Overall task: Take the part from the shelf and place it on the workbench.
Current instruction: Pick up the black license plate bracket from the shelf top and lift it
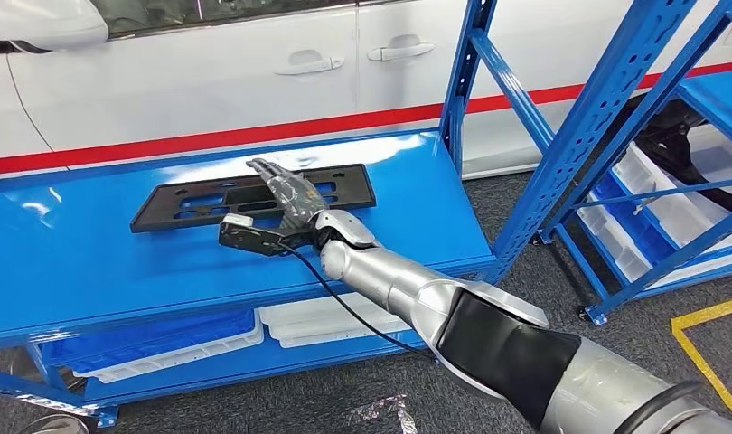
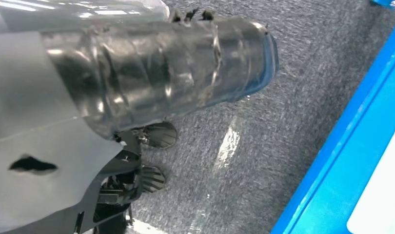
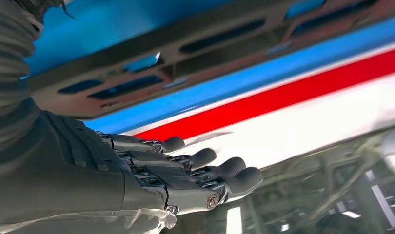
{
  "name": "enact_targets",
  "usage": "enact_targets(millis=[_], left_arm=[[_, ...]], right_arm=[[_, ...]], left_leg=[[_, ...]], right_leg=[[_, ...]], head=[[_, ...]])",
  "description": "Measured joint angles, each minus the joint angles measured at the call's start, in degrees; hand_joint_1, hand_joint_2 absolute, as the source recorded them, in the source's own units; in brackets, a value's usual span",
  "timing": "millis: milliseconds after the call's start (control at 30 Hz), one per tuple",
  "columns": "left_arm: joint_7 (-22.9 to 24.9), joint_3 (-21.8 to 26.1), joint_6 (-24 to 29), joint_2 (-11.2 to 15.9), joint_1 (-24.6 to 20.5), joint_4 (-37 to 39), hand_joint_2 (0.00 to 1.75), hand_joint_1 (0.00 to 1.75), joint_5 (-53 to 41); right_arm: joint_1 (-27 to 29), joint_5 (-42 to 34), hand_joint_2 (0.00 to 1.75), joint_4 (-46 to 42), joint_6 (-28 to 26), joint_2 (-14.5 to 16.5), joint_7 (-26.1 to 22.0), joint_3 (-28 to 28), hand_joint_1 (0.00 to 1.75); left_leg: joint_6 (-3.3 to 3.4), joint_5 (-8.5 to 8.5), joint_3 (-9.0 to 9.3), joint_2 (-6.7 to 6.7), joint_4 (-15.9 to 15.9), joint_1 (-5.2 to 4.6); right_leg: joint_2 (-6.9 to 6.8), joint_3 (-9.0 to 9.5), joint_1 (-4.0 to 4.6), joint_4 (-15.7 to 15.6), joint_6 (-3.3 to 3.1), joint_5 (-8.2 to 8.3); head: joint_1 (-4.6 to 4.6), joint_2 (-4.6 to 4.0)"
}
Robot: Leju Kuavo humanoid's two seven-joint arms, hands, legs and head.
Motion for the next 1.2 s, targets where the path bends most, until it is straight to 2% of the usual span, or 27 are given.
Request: enact_targets(millis=[33,100,167,200,233,300,333,367,400,433,500,533,567,633,700,767,833,867,900,933,967,1033,1067,1133,1200], left_arm=[[0.0,-0.2,0.0,0.0,-0.1,0.0,0.0,0.0,0.0],[0.1,-0.7,0.0,0.0,-0.1,0.0,0.0,0.0,0.0],[0.2,-1.0,0.0,0.0,-0.1,0.0,0.0,0.0,0.0],[0.2,-1.1,0.0,0.0,-0.1,0.0,0.0,0.0,0.0],[0.2,-1.2,0.1,0.0,-0.1,0.0,0.0,0.0,0.0],[0.1,-1.3,0.0,0.0,-0.1,0.0,0.0,0.0,0.0],[0.0,-1.4,-0.1,0.0,-0.1,0.0,0.0,0.0,0.0],[-0.1,-1.4,-0.4,0.0,0.0,0.0,0.0,0.0,0.0],[-0.4,-1.6,-0.6,0.0,0.0,0.0,0.0,0.0,0.0],[-0.6,-1.7,-0.8,0.1,0.0,0.0,0.0,0.0,0.0],[-0.9,-2.1,-1.2,0.1,-0.2,0.0,0.0,0.0,0.1],[-1.0,-2.2,-1.5,0.1,-0.4,0.0,0.0,0.0,0.4],[-1.1,-2.4,-2.0,0.1,-0.5,0.0,0.0,0.0,0.8],[-1.4,-2.5,-2.8,0.0,-0.7,0.0,0.0,0.0,2.2],[-1.8,-2.5,-3.0,-0.1,-0.7,0.0,0.0,0.0,3.2],[-2.1,-2.5,-2.9,-0.3,-0.8,0.0,0.0,0.0,4.1],[-2.3,-2.6,-2.8,-0.4,-0.9,0.0,0.0,0.0,4.8],[-2.3,-2.6,-2.8,-0.4,-0.8,0.0,0.0,0.0,5.1],[-2.3,-2.7,-2.8,-0.4,-0.8,0.0,0.0,0.0,5.4],[-2.3,-2.9,-2.8,-0.4,-0.8,0.0,0.0,0.0,5.6],[-2.3,-3.0,-2.8,-0.5,-0.8,0.0,0.0,0.0,5.8],[-2.2,-3.2,-2.8,-0.5,-0.8,0.0,0.0,0.0,6.1],[-2.1,-3.3,-2.8,-0.5,-0.9,0.0,0.0,0.0,6.2],[-2.0,-3.7,-2.8,-0.5,-0.9,0.0,0.0,0.0,6.6],[-1.9,-4.1,-2.8,-0.5,-0.9,0.0,0.0,0.0,6.9]], right_arm=[[-0.1,0.2,1.75,0.4,0.2,0.5,0.0,0.5,0.0],[-0.2,0.4,1.75,1.2,0.3,1.2,0.0,1.3,0.0],[-0.3,0.6,1.75,1.9,0.3,1.7,0.0,1.9,0.0],[-0.4,0.6,1.75,2.2,0.3,2.0,0.1,2.2,0.0],[-0.5,0.7,1.75,2.5,0.3,2.3,0.1,2.4,0.0],[-0.6,0.9,1.75,3.2,0.3,2.7,0.2,3.0,0.0],[-0.6,1.1,1.75,3.5,0.3,2.9,0.4,3.2,0.0],[-0.6,1.5,1.75,3.9,0.3,3.0,0.7,3.4,0.0],[-0.5,1.9,1.75,4.2,0.3,3.1,1.2,3.7,0.0],[-0.5,2.6,1.75,4.5,0.4,3.3,1.8,4.0,0.0],[-0.7,4.1,1.75,5.1,0.6,3.8,3.0,4.6,0.0],[-0.8,5.2,1.75,5.5,0.7,4.0,3.9,4.9,0.0],[-0.9,6.5,1.75,5.9,0.6,4.3,4.8,5.2,0.0],[-1.1,9.8,1.75,6.6,0.1,4.7,7.1,6.1,0.0],[-1.3,13.5,1.75,7.3,-0.9,4.8,9.5,7.0,0.0],[-1.6,16.8,1.75,8.0,-2.3,4.8,11.9,8.0,0.0],[-1.8,19.6,1.75,8.9,-3.4,4.8,14.2,8.9,0.0],[-1.8,21.0,1.75,9.4,-3.6,4.8,15.2,9.4,0.0],[-1.8,22.2,1.75,9.8,-3.7,4.7,16.1,9.8,0.0],[-1.9,23.4,1.75,10.3,-3.6,4.7,16.9,10.2,0.0],[-2.1,24.5,1.75,10.6,-3.3,4.7,17.6,10.6,0.0],[-2.6,26.4,1.75,11.1,-2.5,4.6,18.7,11.2,0.0],[-2.8,27.2,1.75,11.3,-2.0,4.7,19.3,11.5,0.0],[-3.0,28.6,1.75,11.8,-1.3,4.6,20.2,12.0,0.0],[-3.1,30.0,1.75,12.4,-0.1,4.6,21.4,12.5,0.0]], left_leg=[[-0.26,-0.2,-0.12,0.02,0.3,-0.07],[-0.79,-0.34,-0.24,0.06,0.4,-0.2],[-1.35,-0.69,-0.29,0.08,0.6,-0.15],[-1.73,-1.45,-0.69,0.09,1.6,-0.09],[-2.14,-2.77,-1.66,0.11,3.9,0.03],[-2.9,-6.12,-5.14,0.14,11.2,0.37],[-3.14,-7.14,-6.87,0.15,14.5,0.55],[-3.3,-7.12,-7.84,0.15,16.0,0.7],[-3.38,-5.98,-7.67,0.15,15.2,0.81],[-3.38,-4.01,-6.4,0.16,12.3,0.9],[-3.17,-0.49,-2.56,0.11,4.1,0.84],[-2.88,0.31,-1.2,0.06,1.3,0.69],[-2.59,0.44,-0.5,0.01,-0.1,0.53],[-1.85,0.35,-0.31,-0.03,-0.4,0.4],[-1.12,0.58,0.02,0.05,-0.8,0.62],[-0.43,0.7,0.26,0.14,-1.1,0.72],[-0.03,0.58,0.26,0.18,-1.0,0.53],[0.06,0.5,0.26,0.18,-0.9,0.44],[0.12,0.4,0.26,0.16,-0.7,0.38],[0.12,0.25,0.26,0.13,-0.5,0.34],[0.03,0.03,0.26,0.11,-0.2,0.33],[-0.38,-0.48,0.03,0.12,0.6,0.19],[-0.65,-0.65,-0.13,0.15,0.8,0.09],[-1.11,-0.72,-0.32,0.17,1.0,-0.09],[-1.58,-1.16,-0.55,0.2,1.5,0.02]], right_leg=[[-0.02,1.04,0.13,-2.0,-0.21,0.41],[0.03,1.47,0.36,-2.8,-0.57,0.35],[0.04,1.72,0.08,-3.1,-1.06,0.52],[0.04,1.9,-0.14,-3.3,-1.28,0.62],[0.04,2.07,-0.35,-3.5,-1.43,0.67],[0.04,2.17,-0.44,-3.5,-1.56,0.62],[0.03,2.19,-0.45,-3.5,-1.58,0.59],[0.04,2.21,-0.46,-3.5,-1.58,0.54],[0.07,2.27,-0.49,-3.5,-1.54,0.48],[0.13,2.37,-0.54,-3.5,-1.47,0.41],[0.31,2.53,-0.56,-3.5,-1.12,0.27],[0.4,2.53,-0.53,-3.6,-0.85,0.26],[0.46,2.51,-0.47,-3.6,-0.57,0.28],[0.51,2.59,-0.39,-3.9,0.1,0.37],[0.38,2.23,-0.4,-3.0,0.64,-0.43],[0.21,-0.16,-0.35,2.1,0.82,-3.25],[0.17,-3.81,-0.25,9.6,0.81,-6.27],[0.17,-4.97,-0.25,11.8,0.77,-6.6],[0.17,-5.18,-0.25,11.9,0.69,-5.88],[0.16,-4.28,-0.25,9.8,0.55,-4.23],[0.14,-2.55,-0.24,6.0,0.35,-2.2],[0.1,0.5,-0.11,-0.5,-0.03,-0.03],[0.12,1.22,0.0,-2.0,-0.17,0.17],[0.25,1.42,0.14,-2.4,-0.43,0.12],[0.31,1.51,-0.14,-2.5,-0.85,0.27]], head=[[-0.01,0.0],[-0.02,0.0],[-0.03,0.0],[-0.09,0.0],[-0.15,0.0],[-0.25,0.0],[-0.25,0.0],[-0.24,0.0],[-0.25,0.0],[-0.25,0.0],[-0.25,0.0],[-0.23,0.0],[-0.22,0.0],[-0.19,0.0],[-0.14,0.0],[-0.06,0.0],[-0.04,0.0],[-0.04,0.0],[-0.04,0.0],[-0.03,0.0],[-0.03,0.0],[-0.05,0.0],[-0.05,0.0],[-0.04,0.0],[-0.07,0.0]])
